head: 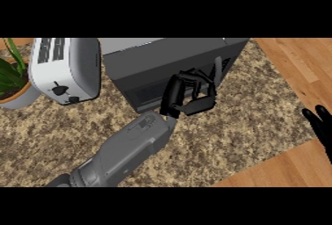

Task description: Pick up the milk, place it into the microwave and close the microwave

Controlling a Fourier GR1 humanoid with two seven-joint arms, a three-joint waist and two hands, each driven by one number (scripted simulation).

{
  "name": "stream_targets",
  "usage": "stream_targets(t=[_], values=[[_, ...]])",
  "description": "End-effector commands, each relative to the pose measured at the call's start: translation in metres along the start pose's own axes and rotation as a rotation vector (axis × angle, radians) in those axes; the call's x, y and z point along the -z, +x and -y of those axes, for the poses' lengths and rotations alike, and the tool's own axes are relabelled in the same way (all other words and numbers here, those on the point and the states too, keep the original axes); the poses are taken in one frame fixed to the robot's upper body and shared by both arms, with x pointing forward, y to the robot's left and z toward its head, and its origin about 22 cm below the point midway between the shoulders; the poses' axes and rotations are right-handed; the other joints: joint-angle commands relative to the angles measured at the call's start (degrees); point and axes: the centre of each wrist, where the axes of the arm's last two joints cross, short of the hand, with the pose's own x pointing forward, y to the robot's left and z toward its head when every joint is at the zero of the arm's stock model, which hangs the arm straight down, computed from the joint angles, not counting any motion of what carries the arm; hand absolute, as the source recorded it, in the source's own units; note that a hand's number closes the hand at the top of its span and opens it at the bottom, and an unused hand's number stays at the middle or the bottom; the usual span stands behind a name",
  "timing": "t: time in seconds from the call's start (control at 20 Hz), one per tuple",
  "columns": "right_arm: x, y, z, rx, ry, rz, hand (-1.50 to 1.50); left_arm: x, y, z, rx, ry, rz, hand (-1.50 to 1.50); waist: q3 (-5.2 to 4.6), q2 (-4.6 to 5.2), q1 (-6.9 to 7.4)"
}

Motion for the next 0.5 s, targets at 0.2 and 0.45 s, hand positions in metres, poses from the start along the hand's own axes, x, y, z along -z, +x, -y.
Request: stream_targets(t=[0.2,0.45], values=[[0.0048,0.0076,0.0031,0.013,0.005,0.007,-1.5,0.0147,0.0028,-0.0067,-0.007,0.038,0.032,1.5,0.07,0.99,-1.66],[0.0097,0.0142,0.0066,0.006,0.005,0.01,-1.5,0.0177,0.0045,-0.0061,-0.014,0.045,0.049,1.5,0.08,0.66,-1.15]])
